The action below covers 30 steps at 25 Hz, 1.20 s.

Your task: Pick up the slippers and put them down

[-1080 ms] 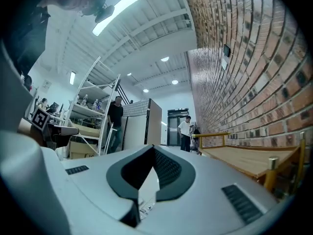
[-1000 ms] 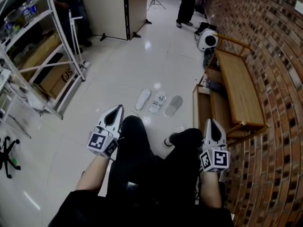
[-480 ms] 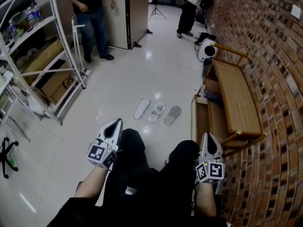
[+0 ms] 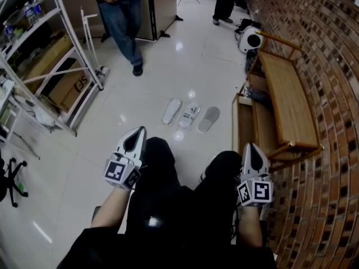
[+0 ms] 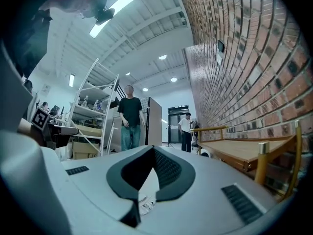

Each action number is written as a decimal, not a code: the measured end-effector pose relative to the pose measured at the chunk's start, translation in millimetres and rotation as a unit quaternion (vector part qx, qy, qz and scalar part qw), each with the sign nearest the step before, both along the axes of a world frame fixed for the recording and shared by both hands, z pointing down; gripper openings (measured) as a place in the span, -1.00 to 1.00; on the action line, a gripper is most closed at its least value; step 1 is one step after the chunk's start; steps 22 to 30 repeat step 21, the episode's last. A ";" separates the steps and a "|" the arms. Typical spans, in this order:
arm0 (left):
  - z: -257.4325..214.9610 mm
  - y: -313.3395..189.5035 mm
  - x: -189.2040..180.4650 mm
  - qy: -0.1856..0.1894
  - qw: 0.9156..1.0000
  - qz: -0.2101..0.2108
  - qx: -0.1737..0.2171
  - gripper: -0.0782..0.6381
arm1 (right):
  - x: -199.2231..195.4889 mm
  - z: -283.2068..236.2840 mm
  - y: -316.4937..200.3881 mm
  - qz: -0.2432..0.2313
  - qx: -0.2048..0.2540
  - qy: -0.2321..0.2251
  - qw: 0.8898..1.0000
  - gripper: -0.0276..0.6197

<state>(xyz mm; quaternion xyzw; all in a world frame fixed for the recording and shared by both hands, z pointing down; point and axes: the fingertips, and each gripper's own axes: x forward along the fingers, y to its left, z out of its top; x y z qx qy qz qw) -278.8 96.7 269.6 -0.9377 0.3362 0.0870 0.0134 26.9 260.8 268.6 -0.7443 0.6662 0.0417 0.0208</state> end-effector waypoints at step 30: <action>15.6 -2.0 -13.8 -0.018 1.000 -0.010 -0.006 -0.78 | 3.6 18.3 6.4 0.022 -0.019 -0.014 0.999 -0.90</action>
